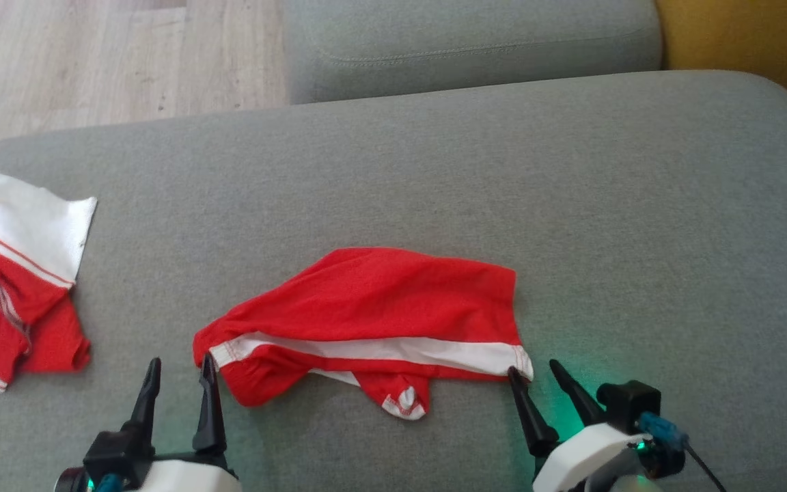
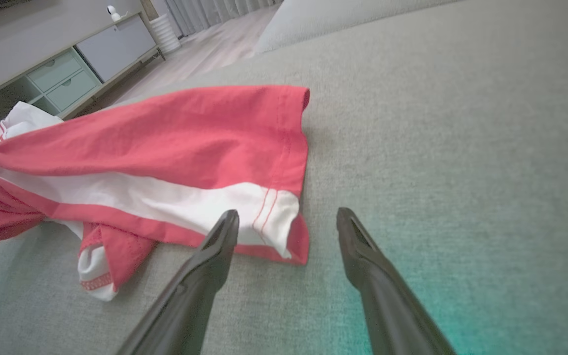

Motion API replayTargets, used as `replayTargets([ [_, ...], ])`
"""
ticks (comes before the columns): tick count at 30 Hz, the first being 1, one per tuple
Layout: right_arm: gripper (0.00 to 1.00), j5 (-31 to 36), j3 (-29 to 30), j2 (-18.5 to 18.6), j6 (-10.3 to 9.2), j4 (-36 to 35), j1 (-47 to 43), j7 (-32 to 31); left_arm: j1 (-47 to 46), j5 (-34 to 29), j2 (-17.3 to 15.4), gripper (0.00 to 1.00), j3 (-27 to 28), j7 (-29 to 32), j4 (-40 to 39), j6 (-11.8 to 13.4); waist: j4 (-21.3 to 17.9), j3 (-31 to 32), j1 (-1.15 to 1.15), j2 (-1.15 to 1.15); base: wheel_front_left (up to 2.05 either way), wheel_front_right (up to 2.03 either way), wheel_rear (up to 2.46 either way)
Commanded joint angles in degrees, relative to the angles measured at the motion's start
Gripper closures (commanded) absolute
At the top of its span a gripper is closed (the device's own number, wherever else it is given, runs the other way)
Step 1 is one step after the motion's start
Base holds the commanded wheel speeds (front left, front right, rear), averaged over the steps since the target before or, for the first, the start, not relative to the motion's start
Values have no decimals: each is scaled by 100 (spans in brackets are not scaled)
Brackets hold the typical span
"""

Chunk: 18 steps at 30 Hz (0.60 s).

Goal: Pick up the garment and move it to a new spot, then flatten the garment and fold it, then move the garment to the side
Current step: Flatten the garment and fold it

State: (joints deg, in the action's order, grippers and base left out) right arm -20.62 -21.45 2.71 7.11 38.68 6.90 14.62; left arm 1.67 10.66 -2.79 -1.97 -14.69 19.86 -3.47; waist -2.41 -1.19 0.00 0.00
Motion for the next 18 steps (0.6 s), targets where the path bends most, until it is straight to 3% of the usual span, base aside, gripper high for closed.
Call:
replayTargets([
  [1, 0, -102, -201, 17, 37, -39, 353, 38, -137, 20, -10, 0, 124, -30, -154, 42, 45, -25, 0, 0, 0, 0, 0],
  [11, 0, -625, -646, 17, 37, 338, 578, 38, -194, 48, -10, 0, 68, -30, -142, 25, 186, -149, 0, 0, 0, 0, 0],
  [18, 0, -738, -650, 17, 37, 452, 521, 38, -220, 119, -10, 0, 23, -30, -150, 20, 232, -170, 0, 0, 0, 0, 0],
])
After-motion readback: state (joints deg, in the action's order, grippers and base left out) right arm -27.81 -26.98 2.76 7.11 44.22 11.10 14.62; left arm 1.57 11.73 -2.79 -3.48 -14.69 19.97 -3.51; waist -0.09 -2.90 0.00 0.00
